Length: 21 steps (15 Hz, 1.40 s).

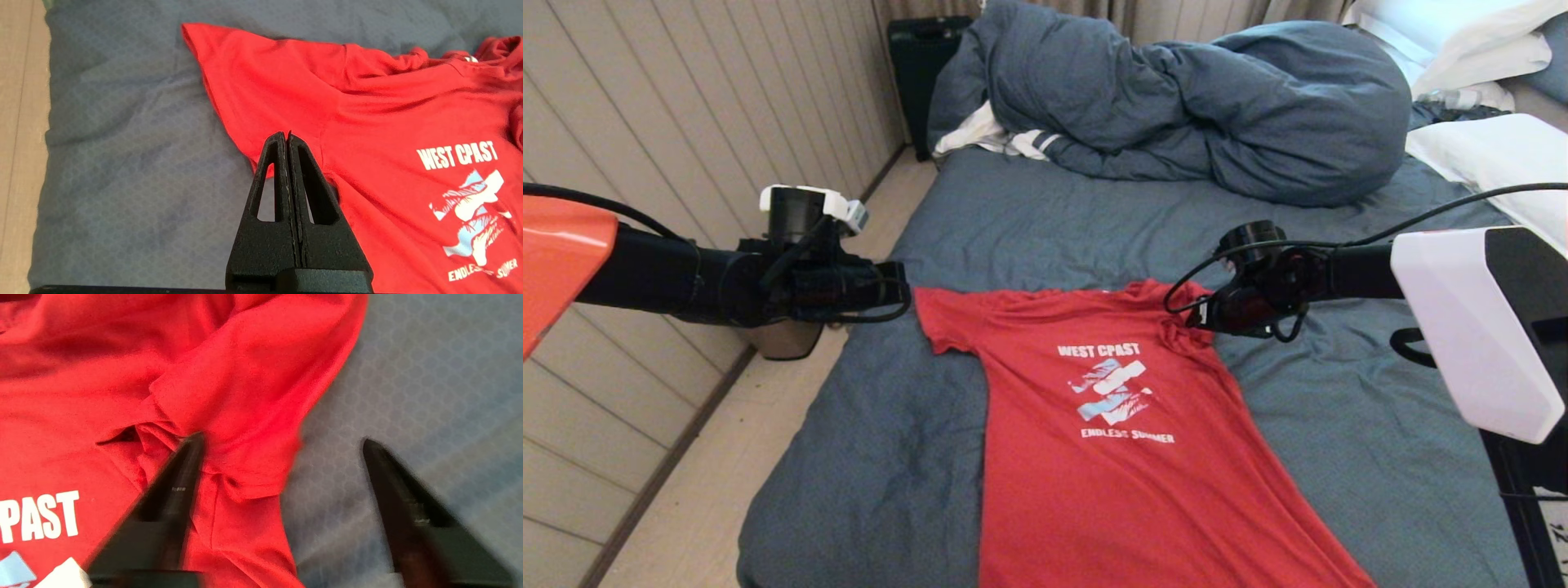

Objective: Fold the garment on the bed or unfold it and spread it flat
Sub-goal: Fold the red T-shirt

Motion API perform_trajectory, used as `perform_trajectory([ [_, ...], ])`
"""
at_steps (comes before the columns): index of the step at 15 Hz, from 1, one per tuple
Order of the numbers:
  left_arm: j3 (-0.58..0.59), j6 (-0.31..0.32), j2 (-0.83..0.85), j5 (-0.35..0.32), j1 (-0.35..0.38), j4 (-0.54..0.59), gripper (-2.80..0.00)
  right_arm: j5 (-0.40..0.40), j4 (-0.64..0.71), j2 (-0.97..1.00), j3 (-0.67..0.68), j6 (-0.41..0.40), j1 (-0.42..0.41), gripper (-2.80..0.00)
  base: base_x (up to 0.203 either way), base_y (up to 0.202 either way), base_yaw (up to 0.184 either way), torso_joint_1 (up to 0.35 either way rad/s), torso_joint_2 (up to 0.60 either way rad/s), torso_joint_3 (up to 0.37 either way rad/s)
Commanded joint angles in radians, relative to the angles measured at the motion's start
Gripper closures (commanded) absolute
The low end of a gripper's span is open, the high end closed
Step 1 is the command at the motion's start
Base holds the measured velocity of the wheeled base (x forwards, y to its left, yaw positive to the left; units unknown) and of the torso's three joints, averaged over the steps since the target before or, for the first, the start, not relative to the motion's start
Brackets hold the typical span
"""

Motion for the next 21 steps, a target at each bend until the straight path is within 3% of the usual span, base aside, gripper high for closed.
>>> perform_trajectory([
  [1,0.001,-0.002,-0.001,-0.001,0.0,0.0,0.0,0.005,-0.012,0.014,0.0,0.003,0.001,0.0,0.0,0.0,0.0,0.0,0.0,0.0],
  [5,0.002,-0.002,-0.008,-0.001,0.0,0.0,0.0,0.057,-0.019,0.015,0.0,0.02,0.003,0.0,0.0,0.0,0.0,0.0,0.0,0.0],
  [21,0.003,-0.002,-0.007,-0.001,0.001,-0.002,0.0,0.052,-0.083,-0.075,0.002,0.037,0.036,0.0,-0.005,0.0,0.0,0.0,0.0,0.0],
])
